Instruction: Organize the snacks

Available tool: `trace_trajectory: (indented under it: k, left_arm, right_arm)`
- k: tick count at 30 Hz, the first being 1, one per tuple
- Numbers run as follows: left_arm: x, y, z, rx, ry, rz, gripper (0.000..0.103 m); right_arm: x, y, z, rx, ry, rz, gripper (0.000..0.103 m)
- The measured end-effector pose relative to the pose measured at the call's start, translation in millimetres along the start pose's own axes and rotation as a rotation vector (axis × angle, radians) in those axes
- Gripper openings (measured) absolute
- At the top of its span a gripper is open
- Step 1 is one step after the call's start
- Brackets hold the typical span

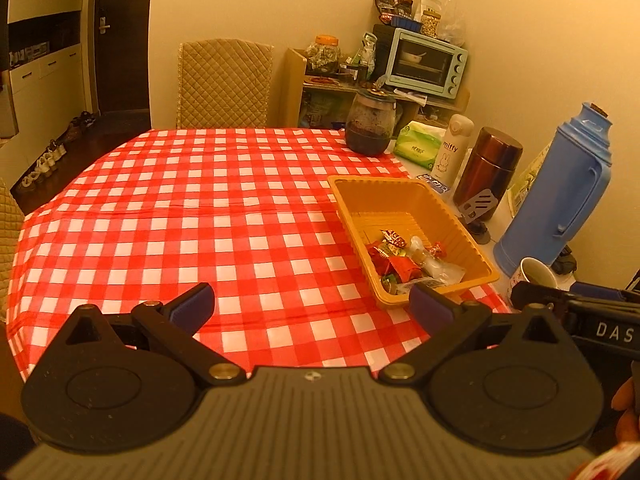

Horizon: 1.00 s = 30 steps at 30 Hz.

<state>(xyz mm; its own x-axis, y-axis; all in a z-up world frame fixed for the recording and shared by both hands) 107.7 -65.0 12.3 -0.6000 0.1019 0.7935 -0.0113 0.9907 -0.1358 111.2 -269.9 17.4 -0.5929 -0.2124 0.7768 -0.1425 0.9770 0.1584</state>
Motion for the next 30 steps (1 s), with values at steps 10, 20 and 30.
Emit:
trace_trajectory:
  k: [10, 20, 30]
  left_arm:
    - [32.0, 1.2, 19.4, -0.002, -0.01, -0.015, 0.103]
    - [49.9, 5.4, 36.6, -0.004, -0.02, -0.043, 0.103]
    - [51.3, 9.9, 40.1, 0.01, -0.019, -0.046, 0.103]
  right_arm:
    - [27.0, 16.9, 18.4, 0.035, -0.008, 0.022, 0.089]
    - [40.3, 26.1, 32.2, 0.069, -0.001, 0.035, 0.089]
    - [40.3, 30.1, 35.0, 0.082, 0.004, 0.027, 0.089]
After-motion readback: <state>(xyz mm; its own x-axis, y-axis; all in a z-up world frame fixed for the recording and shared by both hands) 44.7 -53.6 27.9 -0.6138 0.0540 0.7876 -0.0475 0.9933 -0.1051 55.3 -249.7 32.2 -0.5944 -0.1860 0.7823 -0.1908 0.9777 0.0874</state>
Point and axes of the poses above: each gripper's, at about its wrist camera, not at the fingertips, and x roughly against the way its jaws point, y to its left, z to its underside, the point moved 5 cm from there along -x, roughly the way its jaws point, and after that the axes turned 15 degrees about y, right-handed, at the moved point
